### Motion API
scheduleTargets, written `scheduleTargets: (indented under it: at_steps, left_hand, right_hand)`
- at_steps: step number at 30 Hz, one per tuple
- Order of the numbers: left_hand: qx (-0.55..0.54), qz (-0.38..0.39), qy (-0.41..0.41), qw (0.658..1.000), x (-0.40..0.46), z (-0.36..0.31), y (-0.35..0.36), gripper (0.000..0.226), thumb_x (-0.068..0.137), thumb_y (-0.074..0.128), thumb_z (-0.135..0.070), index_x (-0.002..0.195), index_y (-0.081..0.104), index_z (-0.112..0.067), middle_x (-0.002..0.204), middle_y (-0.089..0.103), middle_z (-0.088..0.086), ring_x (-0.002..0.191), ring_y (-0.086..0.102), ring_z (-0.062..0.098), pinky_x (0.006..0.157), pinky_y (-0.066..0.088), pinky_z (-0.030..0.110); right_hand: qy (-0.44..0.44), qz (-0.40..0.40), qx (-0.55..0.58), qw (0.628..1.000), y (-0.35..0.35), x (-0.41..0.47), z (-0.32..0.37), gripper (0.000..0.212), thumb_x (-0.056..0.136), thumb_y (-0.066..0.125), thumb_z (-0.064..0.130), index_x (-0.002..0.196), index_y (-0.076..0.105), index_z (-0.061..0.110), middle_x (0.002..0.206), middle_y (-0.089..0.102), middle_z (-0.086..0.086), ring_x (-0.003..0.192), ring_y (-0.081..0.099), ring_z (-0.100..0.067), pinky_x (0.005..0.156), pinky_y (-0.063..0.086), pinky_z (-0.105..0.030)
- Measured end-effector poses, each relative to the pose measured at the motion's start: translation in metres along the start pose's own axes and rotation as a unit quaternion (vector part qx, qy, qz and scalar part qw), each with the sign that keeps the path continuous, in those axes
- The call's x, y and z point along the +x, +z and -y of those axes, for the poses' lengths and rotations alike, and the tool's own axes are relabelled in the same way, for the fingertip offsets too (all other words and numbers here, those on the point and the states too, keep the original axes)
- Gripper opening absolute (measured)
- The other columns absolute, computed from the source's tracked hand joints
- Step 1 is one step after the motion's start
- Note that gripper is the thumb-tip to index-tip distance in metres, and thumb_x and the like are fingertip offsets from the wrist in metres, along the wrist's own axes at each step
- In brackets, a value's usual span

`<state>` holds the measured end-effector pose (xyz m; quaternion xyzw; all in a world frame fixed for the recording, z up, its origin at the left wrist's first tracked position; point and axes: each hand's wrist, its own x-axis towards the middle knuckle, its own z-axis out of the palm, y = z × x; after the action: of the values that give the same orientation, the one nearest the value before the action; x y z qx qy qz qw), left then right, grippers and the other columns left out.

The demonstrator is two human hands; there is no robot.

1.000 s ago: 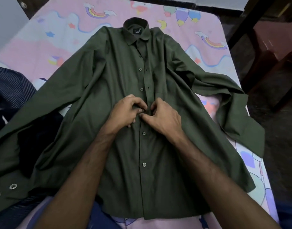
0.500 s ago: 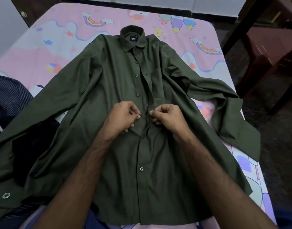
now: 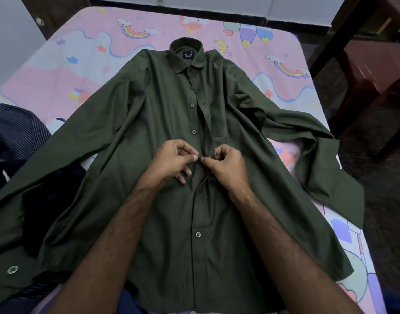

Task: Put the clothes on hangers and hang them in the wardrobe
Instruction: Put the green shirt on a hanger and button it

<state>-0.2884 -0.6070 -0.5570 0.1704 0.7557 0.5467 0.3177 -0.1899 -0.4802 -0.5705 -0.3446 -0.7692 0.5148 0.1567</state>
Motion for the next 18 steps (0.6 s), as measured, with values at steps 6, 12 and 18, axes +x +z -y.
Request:
scheduleTargets:
  at_steps: [6,12,18]
  left_hand:
    - [-0.01,-0.001,0.002,1.0,-0.002,-0.002,0.0,0.007,0.094,0.064,0.0,0.092,0.063,-0.007,0.078,0.061,0.012,0.039,0.053,0.009,0.032,0.047,0.026]
    - [-0.033,0.004,-0.003,0.999,-0.002,-0.003,0.0,0.004,0.093,0.066,-0.001,0.093,0.065,-0.005,0.074,0.059,0.009,0.039,0.051,0.009,0.033,0.049,0.027]
    - [-0.039,0.008,-0.005,0.999,-0.003,-0.002,-0.002,0.003,0.093,0.066,0.0,0.093,0.065,-0.003,0.067,0.058,0.008,0.039,0.047,0.008,0.034,0.049,0.028]
  right_hand:
    - [0.003,0.059,0.091,0.994,0.0,-0.008,-0.001,0.023,0.078,0.085,0.033,0.072,0.066,0.022,0.064,0.061,0.008,0.061,0.053,-0.004,0.063,0.045,-0.027]
    - [0.018,0.042,0.109,0.993,-0.002,-0.007,-0.003,0.016,0.082,0.08,0.024,0.073,0.068,0.019,0.064,0.064,0.005,0.062,0.057,-0.006,0.065,0.049,-0.031]
    - [0.018,-0.014,0.05,0.999,0.009,-0.01,-0.005,0.021,0.078,0.082,0.031,0.069,0.065,0.022,0.06,0.063,0.009,0.052,0.054,0.001,0.055,0.044,-0.023]
